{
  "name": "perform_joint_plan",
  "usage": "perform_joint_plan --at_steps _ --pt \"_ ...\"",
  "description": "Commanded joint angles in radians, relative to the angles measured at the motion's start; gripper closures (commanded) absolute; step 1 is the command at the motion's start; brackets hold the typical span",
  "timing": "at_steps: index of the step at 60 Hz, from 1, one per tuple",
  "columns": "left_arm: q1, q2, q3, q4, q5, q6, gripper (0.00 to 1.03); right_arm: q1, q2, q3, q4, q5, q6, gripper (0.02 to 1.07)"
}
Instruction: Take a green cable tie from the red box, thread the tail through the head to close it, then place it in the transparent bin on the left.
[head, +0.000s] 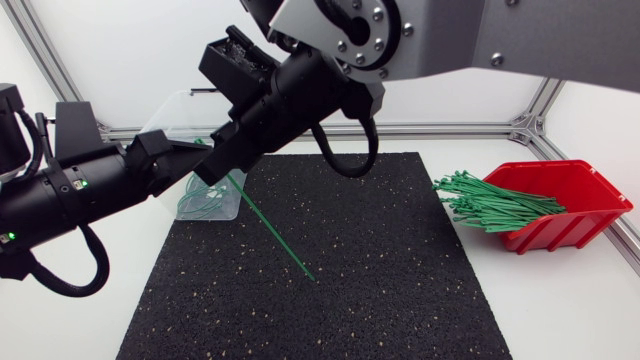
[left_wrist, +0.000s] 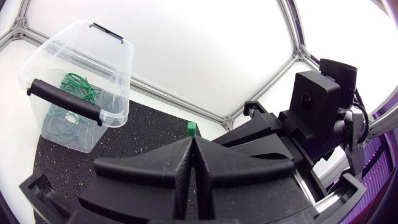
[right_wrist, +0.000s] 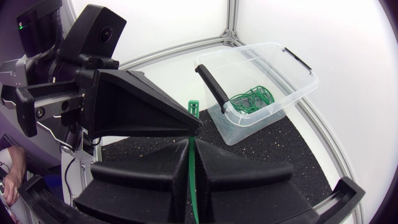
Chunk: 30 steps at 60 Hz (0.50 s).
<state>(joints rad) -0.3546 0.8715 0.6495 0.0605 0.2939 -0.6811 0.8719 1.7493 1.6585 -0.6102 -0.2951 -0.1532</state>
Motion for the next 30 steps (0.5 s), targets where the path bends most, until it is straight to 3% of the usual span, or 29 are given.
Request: perform_joint_plan --at_steps 1,18,30 --pt "-0.021 -0.019 -0.004 0.039 0.045 -0.025 1.00 0.042 0.042 -0.020 -0.003 -0.042 -0.006 1.01" --pt "-0.020 -0.017 -0.004 0.053 0.044 -0.040 0.98 0.042 0.042 -0.020 -0.003 -0.058 0.006 1.01" --pt "-0.020 -0.008 -0.005 0.068 0.042 -0.049 0.88 0.041 0.046 -0.020 0.001 -0.072 0.026 1.01"
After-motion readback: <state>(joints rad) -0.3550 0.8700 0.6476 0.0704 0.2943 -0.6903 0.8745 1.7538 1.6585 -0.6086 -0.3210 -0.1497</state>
